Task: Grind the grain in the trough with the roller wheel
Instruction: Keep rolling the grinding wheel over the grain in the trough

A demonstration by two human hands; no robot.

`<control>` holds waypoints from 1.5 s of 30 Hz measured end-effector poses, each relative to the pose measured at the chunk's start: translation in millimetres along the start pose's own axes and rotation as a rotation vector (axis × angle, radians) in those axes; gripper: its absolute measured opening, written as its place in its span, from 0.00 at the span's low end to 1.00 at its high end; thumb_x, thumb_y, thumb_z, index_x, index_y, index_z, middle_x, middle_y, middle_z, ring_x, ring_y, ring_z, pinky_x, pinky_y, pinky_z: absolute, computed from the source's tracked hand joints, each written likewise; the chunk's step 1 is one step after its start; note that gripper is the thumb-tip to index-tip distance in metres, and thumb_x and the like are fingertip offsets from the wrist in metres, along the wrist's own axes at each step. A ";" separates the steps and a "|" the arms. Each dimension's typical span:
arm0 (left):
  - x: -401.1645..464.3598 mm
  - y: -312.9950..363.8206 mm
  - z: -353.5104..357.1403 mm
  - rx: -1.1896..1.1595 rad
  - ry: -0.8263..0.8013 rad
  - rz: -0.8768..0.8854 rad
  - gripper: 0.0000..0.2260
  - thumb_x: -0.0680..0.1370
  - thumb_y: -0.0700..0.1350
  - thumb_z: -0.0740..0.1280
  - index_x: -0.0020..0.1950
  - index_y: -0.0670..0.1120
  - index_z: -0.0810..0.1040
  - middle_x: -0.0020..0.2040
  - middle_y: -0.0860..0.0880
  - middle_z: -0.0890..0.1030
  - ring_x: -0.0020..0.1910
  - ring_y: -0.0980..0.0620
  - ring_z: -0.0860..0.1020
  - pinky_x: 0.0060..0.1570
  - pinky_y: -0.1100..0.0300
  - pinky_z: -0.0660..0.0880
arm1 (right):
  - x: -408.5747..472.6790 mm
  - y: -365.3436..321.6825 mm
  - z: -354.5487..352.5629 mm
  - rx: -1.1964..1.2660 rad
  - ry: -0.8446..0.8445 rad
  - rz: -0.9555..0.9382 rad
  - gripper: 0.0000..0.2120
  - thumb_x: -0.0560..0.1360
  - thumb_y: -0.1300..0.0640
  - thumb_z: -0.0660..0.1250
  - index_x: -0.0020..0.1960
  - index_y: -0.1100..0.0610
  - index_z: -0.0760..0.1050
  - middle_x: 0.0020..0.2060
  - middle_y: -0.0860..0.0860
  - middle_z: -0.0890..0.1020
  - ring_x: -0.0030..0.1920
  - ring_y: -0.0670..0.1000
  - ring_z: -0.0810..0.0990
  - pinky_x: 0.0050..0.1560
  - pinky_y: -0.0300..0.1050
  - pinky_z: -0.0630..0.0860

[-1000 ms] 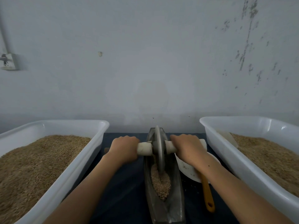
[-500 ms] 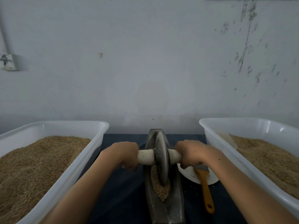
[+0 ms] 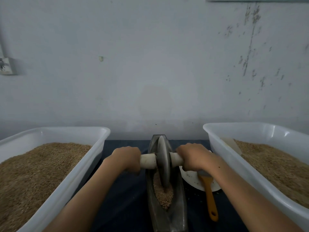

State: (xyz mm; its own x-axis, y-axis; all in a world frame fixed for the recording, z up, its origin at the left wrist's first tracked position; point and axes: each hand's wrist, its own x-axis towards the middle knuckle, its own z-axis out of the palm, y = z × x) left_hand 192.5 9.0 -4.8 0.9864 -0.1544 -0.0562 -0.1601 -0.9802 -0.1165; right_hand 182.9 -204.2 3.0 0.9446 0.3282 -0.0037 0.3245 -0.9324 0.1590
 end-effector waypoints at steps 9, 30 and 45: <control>-1.8 -0.4 -1.1 -0.029 -0.014 0.013 0.13 0.71 0.50 0.71 0.52 0.47 0.76 0.42 0.51 0.78 0.40 0.53 0.76 0.40 0.60 0.71 | 0.2 0.0 0.8 0.010 0.007 0.007 0.09 0.73 0.57 0.67 0.53 0.54 0.73 0.44 0.51 0.79 0.42 0.52 0.77 0.38 0.43 0.67; 0.8 -1.4 3.5 -0.011 0.055 0.001 0.17 0.71 0.50 0.71 0.57 0.47 0.75 0.46 0.50 0.78 0.43 0.51 0.76 0.42 0.58 0.71 | 1.3 1.8 2.5 -0.021 0.028 -0.006 0.08 0.72 0.58 0.68 0.49 0.53 0.71 0.41 0.50 0.77 0.40 0.51 0.76 0.35 0.42 0.65; 2.1 -3.1 15.6 0.012 0.344 0.057 0.11 0.74 0.49 0.65 0.56 0.50 0.74 0.50 0.50 0.79 0.49 0.49 0.77 0.42 0.58 0.67 | 4.7 2.0 22.8 0.034 0.340 -0.001 0.08 0.74 0.58 0.64 0.52 0.50 0.71 0.47 0.51 0.80 0.47 0.54 0.79 0.42 0.45 0.67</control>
State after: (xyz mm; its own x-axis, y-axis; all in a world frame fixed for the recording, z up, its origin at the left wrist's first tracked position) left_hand 194.6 13.6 -20.0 0.9301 -0.2440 0.2746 -0.2141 -0.9675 -0.1346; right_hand 189.1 -207.9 -19.2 0.8759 0.3554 0.3263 0.3323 -0.9347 0.1261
